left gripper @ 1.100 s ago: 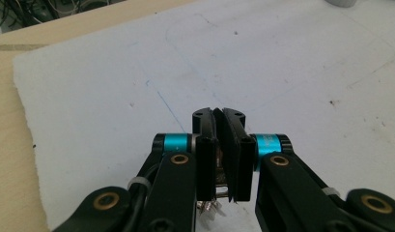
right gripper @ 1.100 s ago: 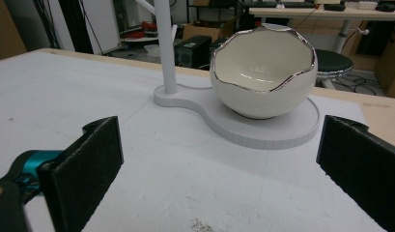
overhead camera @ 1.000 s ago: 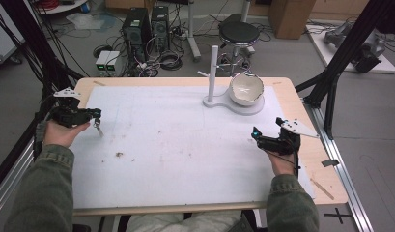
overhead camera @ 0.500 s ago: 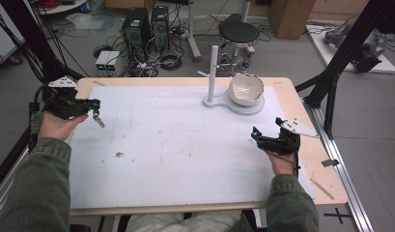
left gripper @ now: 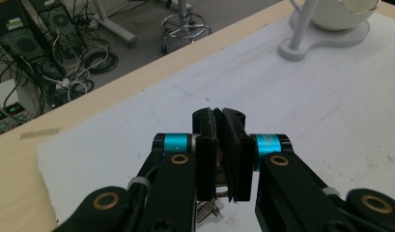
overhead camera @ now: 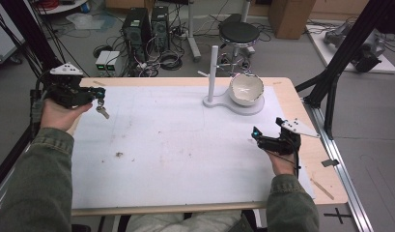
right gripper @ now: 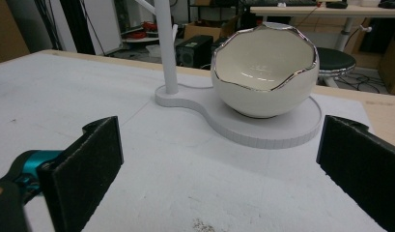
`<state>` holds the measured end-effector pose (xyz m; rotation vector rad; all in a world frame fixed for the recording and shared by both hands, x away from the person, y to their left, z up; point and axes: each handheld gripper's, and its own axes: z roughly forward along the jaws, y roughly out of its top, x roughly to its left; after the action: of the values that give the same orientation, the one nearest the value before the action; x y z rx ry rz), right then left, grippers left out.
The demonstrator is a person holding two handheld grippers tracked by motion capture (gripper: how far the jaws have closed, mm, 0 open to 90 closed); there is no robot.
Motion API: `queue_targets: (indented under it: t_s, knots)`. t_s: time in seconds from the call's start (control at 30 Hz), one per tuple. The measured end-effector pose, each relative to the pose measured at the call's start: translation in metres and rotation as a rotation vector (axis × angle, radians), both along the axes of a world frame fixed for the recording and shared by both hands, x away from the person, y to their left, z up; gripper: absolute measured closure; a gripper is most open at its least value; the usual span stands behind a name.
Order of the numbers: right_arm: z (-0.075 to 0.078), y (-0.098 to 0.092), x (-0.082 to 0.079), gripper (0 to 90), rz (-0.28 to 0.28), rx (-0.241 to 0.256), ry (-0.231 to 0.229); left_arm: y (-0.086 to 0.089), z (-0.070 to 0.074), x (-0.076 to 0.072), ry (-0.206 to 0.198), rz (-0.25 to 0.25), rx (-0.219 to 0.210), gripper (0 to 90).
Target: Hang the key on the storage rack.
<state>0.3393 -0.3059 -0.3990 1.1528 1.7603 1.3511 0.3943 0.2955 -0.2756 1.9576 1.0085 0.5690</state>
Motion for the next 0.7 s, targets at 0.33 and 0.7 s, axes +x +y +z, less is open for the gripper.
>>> queue_targets:
  t_s: [0.33,0.7]
  knots:
    - [0.000,0.000,-0.001,1.4,-0.001,0.007,0.003,-0.022,0.027,0.008,-0.028,-0.038,0.008,83.9]
    - [0.000,-0.002,-0.001,1.4,-0.007,0.018,0.007,-0.036,0.052,0.011,-0.067,-0.057,-0.002,83.9]
